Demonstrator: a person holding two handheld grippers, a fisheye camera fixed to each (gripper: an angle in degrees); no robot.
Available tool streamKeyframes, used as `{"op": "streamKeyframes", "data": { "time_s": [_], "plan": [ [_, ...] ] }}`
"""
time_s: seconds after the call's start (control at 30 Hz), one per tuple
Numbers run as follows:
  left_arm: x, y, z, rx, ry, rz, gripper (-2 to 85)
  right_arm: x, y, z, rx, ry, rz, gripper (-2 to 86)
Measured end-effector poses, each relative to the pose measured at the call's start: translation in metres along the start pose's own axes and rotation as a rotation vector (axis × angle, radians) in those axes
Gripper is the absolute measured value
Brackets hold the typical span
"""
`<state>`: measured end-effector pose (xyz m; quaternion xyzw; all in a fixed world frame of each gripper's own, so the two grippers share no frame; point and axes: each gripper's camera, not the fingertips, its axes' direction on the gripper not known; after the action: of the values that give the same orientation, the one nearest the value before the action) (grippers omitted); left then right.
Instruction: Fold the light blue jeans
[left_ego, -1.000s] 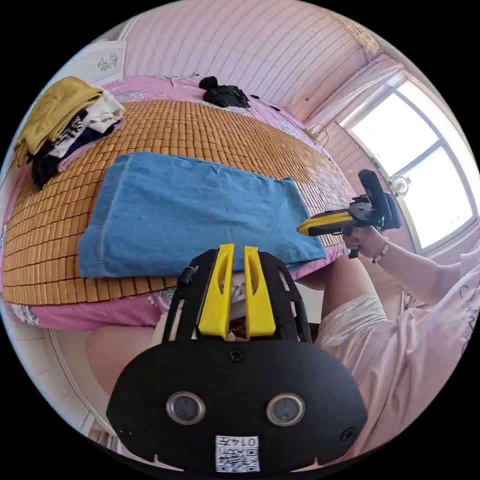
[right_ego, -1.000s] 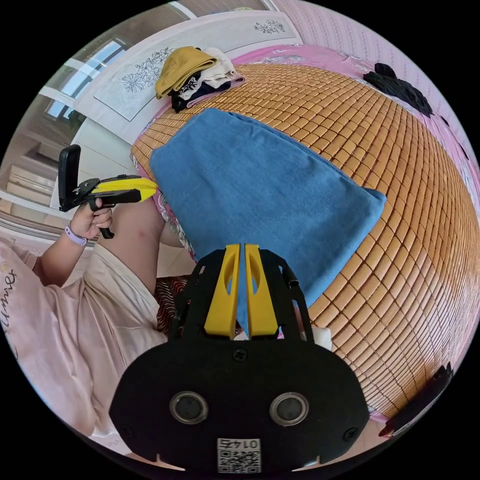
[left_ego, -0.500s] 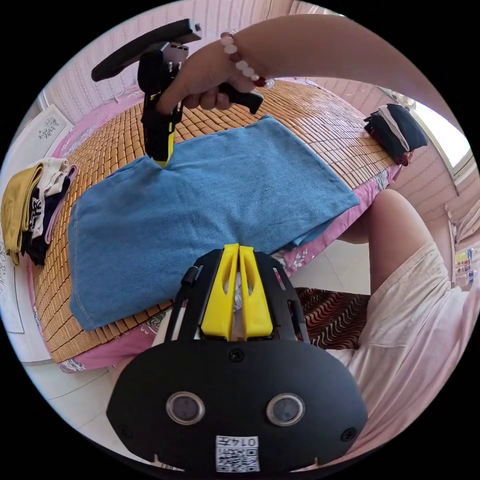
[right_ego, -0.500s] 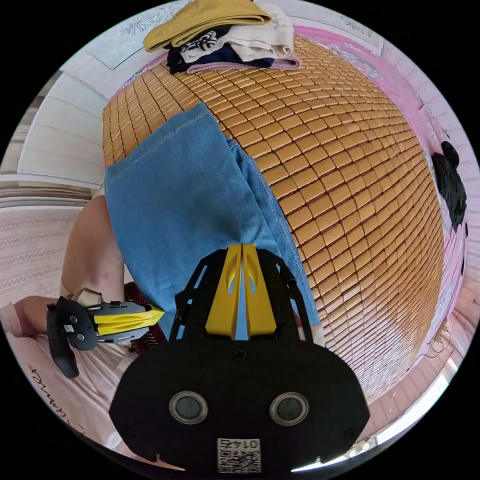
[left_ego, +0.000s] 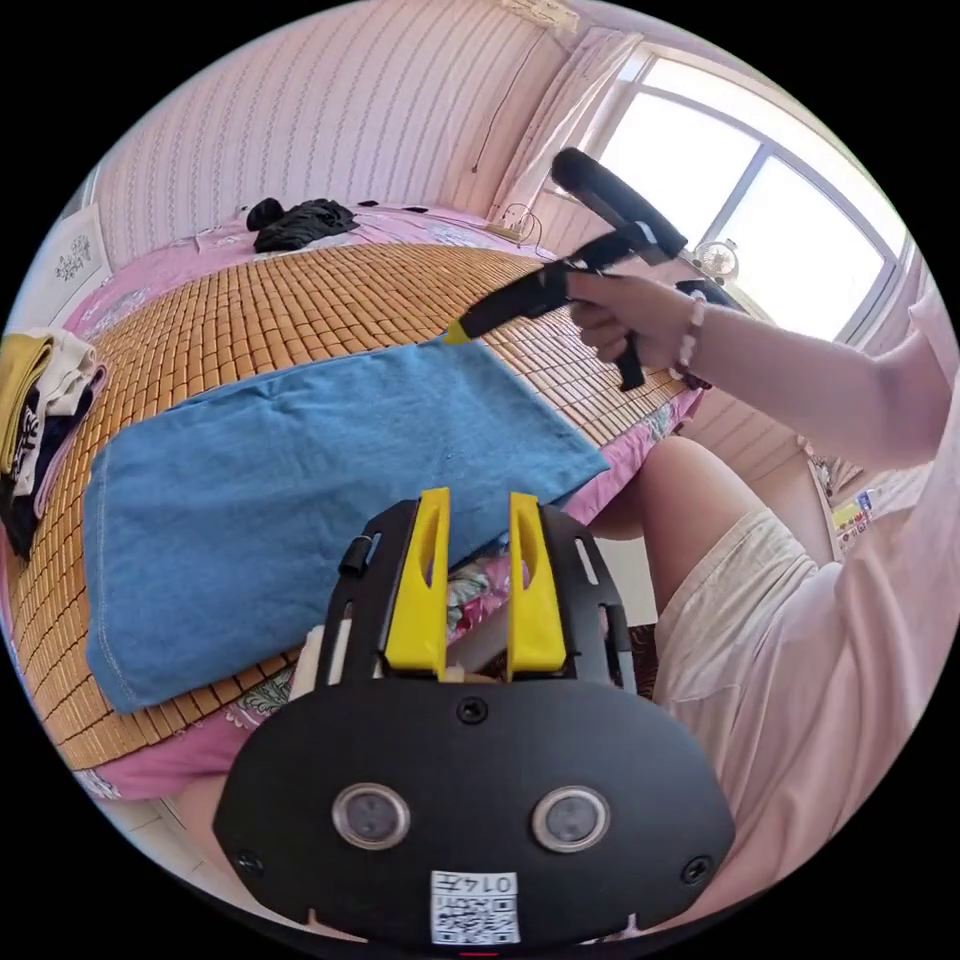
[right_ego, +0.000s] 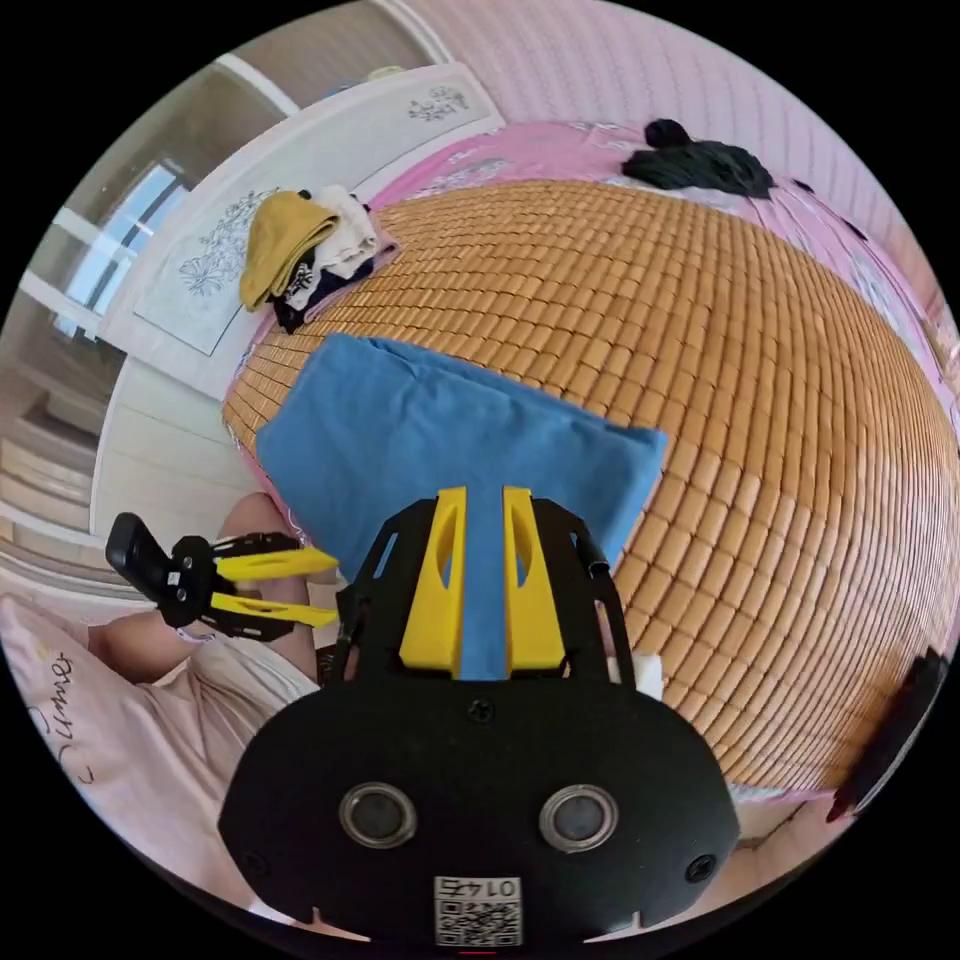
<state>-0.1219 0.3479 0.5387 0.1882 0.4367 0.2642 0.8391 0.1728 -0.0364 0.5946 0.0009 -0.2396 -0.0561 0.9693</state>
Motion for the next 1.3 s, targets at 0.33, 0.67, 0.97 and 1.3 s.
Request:
{"op": "streamKeyframes", "data": {
  "time_s": [0.33,0.67,0.97,1.3],
  "plan": [
    [0.094,-0.020,0.047,-0.025,0.018,0.324,17.0,0.096,0.137,-0.029,0.053,-0.338,0.350,2.9],
    [0.128,-0.028,0.043,-0.021,-0.158,0.380,2.8,0.082,0.182,-0.132,0.297,-0.489,0.300,3.5],
    [0.133,0.009,0.018,-0.069,-0.084,0.391,1.7,0.153,0.217,-0.103,0.342,-0.586,0.691,13.1],
    [0.112,-0.013,-0.005,0.083,0.037,0.304,2.7,0.171,0.242,-0.166,0.512,-0.707,0.581,1.0]
  ]
}}
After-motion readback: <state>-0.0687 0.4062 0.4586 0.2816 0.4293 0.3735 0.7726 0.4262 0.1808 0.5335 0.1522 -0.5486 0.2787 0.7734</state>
